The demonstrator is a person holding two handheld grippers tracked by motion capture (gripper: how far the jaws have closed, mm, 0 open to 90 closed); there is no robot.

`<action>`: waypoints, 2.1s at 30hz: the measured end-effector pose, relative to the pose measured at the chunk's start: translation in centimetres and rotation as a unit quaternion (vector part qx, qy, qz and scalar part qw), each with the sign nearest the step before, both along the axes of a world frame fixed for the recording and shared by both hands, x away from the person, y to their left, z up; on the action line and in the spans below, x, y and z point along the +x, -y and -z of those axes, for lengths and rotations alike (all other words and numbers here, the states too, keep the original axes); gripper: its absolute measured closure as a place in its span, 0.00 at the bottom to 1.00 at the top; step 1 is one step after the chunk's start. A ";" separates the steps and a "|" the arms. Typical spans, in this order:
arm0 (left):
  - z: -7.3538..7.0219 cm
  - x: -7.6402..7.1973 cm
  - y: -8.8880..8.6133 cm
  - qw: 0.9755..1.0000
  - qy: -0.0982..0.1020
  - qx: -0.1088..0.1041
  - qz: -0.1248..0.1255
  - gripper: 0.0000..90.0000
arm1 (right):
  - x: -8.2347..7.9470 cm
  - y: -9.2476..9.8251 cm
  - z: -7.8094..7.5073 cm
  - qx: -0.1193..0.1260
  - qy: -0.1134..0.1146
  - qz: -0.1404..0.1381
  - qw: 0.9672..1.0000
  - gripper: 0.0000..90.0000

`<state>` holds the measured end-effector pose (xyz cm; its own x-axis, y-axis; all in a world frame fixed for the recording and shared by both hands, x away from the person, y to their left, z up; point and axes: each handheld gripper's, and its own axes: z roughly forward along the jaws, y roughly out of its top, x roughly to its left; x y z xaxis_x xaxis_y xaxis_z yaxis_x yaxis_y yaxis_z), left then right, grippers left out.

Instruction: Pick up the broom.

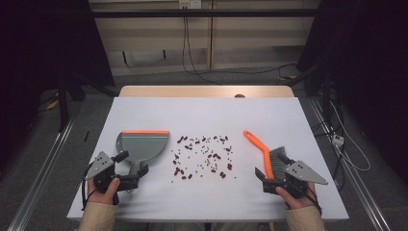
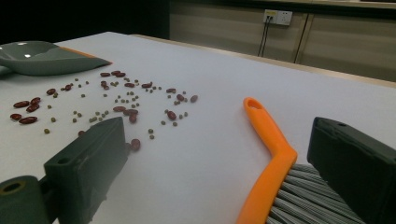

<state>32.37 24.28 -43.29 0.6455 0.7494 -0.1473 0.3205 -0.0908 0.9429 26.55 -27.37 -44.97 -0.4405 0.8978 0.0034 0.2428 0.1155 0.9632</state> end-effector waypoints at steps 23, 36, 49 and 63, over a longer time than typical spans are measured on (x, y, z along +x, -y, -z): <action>-0.1 0.0 -0.2 1.000 0.001 -0.003 0.000 0.04 | 2.8 0.5 -1.4 -0.008 -0.022 0.028 0.999 0.08; -0.1 0.1 -0.2 1.000 0.001 -0.009 0.001 0.04 | 6.0 0.6 -2.0 -0.021 -0.079 0.027 0.996 0.21; 0.0 0.2 -0.2 1.000 -0.003 -0.011 0.004 0.04 | 9.3 1.4 -1.3 -0.051 -0.153 0.021 0.987 0.51; 0.0 0.2 -0.3 1.000 -0.005 -0.016 0.002 0.04 | 11.0 1.9 -0.5 -0.076 -0.254 0.036 0.963 0.64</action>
